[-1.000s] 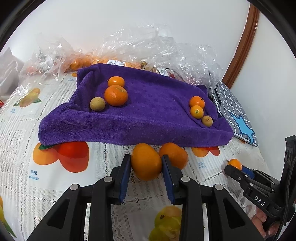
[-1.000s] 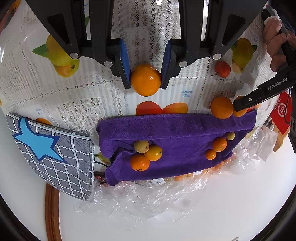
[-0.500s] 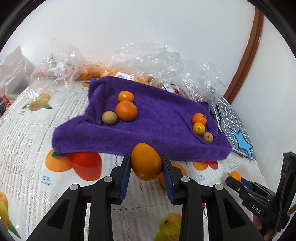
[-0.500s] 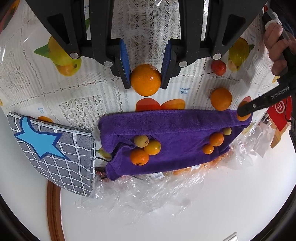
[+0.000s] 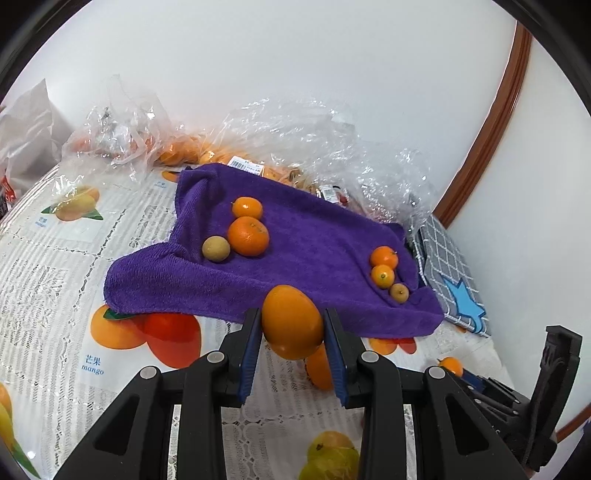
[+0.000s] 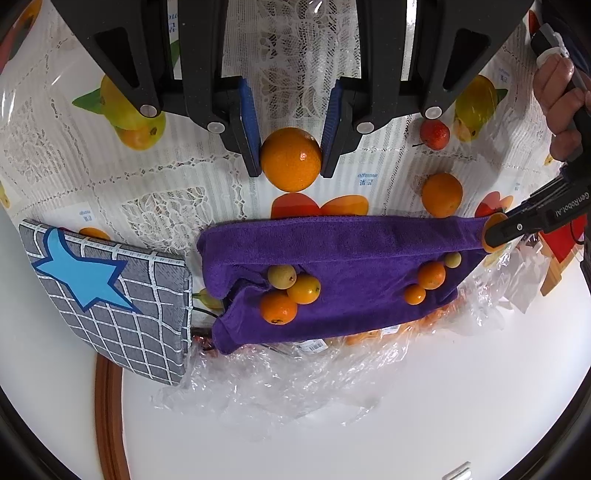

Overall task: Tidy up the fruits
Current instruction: 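Lift both held oranges and carry them over the purple towel, then lower both oranges onto the towel and open both tools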

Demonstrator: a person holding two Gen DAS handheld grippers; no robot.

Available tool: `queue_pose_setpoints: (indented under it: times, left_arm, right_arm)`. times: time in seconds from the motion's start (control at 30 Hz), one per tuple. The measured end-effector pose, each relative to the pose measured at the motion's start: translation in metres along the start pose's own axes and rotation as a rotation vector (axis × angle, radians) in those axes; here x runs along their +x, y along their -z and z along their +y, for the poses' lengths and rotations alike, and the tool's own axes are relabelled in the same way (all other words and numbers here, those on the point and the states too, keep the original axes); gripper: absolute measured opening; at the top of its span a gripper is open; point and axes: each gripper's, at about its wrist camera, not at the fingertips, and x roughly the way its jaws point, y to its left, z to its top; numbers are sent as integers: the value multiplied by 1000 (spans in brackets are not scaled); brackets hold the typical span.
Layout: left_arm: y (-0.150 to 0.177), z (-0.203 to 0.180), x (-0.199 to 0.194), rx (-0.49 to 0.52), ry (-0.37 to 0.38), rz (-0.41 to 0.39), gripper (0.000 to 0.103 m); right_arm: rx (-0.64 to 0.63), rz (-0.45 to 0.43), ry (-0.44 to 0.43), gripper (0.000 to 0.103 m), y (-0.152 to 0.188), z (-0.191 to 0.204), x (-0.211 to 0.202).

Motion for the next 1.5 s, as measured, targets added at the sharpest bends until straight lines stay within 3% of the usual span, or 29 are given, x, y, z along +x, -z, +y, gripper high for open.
queue_pose_setpoints:
  times: [0.6, 1.1, 1.5]
  left_arm:
    - [-4, 7, -9, -39, 40, -34, 32]
    - [-12, 10, -14, -45, -1, -65, 32]
    - [-51, 0, 5, 11, -18, -44, 32]
  right_arm:
    - [-49, -85, -19, 32, -30, 24, -23]
    - [-71, -133, -21, 32, -56, 29, -27]
    - [-91, -142, 8, 32, -90, 10, -3]
